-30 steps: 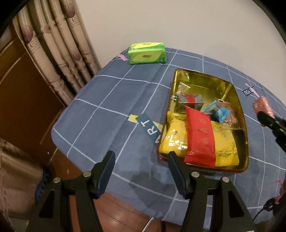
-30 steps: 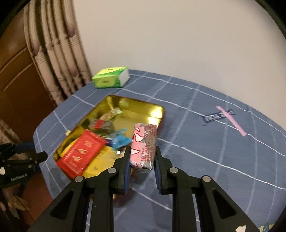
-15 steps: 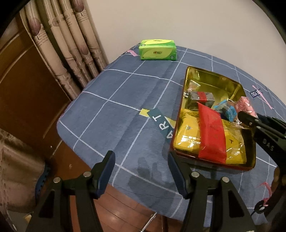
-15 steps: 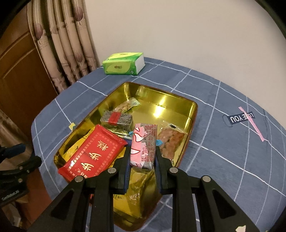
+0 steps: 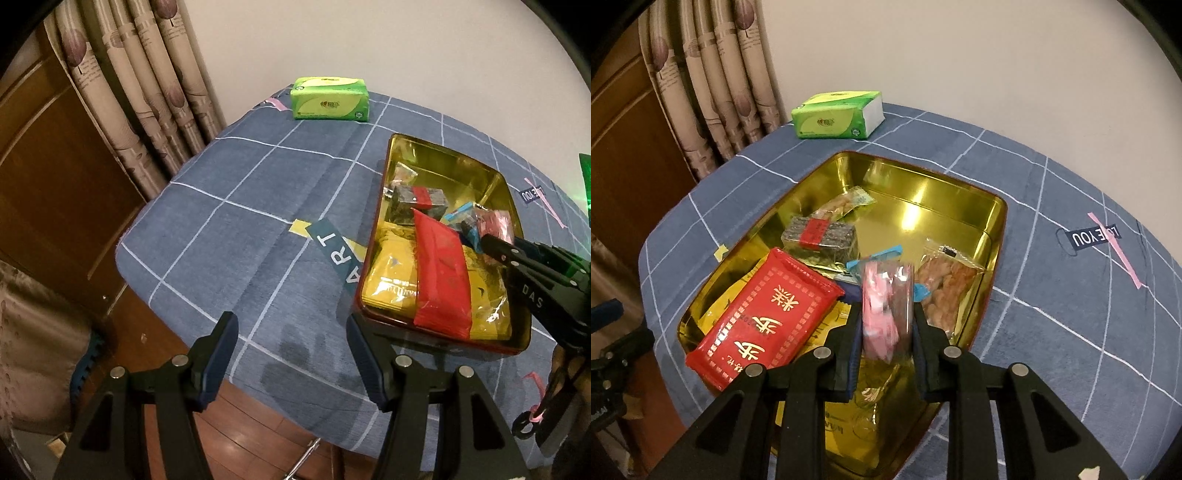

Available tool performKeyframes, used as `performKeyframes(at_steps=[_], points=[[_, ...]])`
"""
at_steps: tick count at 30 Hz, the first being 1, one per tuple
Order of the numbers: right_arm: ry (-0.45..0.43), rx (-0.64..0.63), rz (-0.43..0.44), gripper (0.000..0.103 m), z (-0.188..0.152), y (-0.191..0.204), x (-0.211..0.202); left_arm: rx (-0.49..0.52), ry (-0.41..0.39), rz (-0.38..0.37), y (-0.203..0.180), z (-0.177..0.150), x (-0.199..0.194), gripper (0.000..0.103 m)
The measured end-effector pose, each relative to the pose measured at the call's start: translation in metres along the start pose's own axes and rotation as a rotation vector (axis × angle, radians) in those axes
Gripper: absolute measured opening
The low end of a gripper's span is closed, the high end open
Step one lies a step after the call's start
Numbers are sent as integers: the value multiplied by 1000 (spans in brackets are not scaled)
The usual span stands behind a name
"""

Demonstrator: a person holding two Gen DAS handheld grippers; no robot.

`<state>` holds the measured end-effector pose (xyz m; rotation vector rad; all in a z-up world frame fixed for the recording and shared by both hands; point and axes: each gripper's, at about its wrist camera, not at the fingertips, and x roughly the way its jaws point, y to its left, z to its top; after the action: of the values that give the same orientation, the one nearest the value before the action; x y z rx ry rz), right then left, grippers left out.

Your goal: Organize snacks

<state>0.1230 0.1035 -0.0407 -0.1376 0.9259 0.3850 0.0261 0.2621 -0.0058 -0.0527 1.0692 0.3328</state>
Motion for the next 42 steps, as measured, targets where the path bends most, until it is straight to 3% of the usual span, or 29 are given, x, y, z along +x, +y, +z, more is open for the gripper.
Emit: performKeyframes(at_steps=[7, 18, 24, 29, 32, 42], points=[[-1, 14, -3, 27, -1, 0, -1, 13, 5, -16, -3, -1, 1, 62], [-58, 49, 13, 72, -3, -5, -37, 33, 26, -48, -9, -3, 3, 62], [-85, 66, -30, 86, -20, -11, -63, 51, 20, -59, -15, -4, 0, 62], [-70, 93, -33, 86, -36, -14, -70, 67, 7, -47, -20, -6, -3, 62], [-43, 112, -17, 86, -45, -15, -69, 103, -20, 22, -27, -7, -7, 62], [-2, 87, -16, 86, -61, -5, -65, 103, -51, 15, -31, -9, -14, 62]])
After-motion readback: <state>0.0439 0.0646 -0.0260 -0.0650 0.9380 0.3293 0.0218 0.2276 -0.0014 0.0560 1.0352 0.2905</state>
